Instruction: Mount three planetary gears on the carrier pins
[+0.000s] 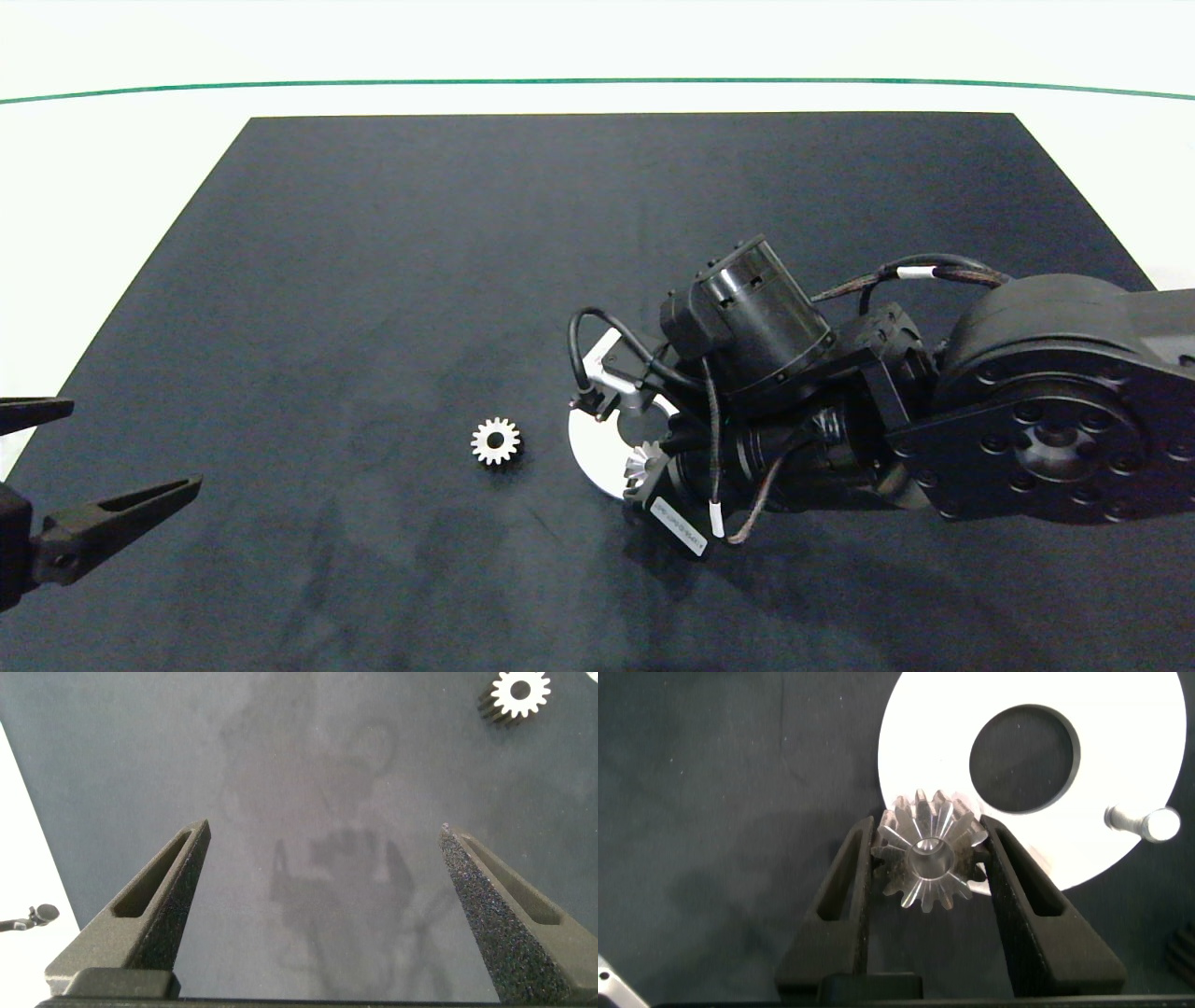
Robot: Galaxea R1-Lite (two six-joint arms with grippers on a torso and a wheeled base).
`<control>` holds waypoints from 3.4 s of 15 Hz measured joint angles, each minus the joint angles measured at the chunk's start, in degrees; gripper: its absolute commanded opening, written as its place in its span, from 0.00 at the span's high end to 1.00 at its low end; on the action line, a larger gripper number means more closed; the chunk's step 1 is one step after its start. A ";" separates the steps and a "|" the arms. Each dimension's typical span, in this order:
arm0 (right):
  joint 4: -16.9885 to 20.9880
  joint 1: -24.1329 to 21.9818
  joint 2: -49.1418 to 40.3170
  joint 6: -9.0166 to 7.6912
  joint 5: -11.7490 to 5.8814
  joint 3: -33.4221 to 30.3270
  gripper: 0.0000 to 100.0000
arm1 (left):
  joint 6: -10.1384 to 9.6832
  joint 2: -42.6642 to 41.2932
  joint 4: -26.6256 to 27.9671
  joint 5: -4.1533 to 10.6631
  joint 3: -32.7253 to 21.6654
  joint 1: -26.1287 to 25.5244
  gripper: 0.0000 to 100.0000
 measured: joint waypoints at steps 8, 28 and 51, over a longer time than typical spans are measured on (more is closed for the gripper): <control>0.05 0.00 0.46 0.02 -0.09 -0.17 0.00 | 0.00 -0.21 -0.05 0.00 0.00 0.09 0.00; -5.33 -22.24 -27.04 1.27 4.73 20.66 0.00 | 1.10 -0.91 1.61 -0.04 -0.69 1.21 0.00; -21.70 -25.14 -11.50 1.61 10.37 21.03 0.10 | 1.26 -0.43 1.61 -0.13 -0.34 1.05 0.00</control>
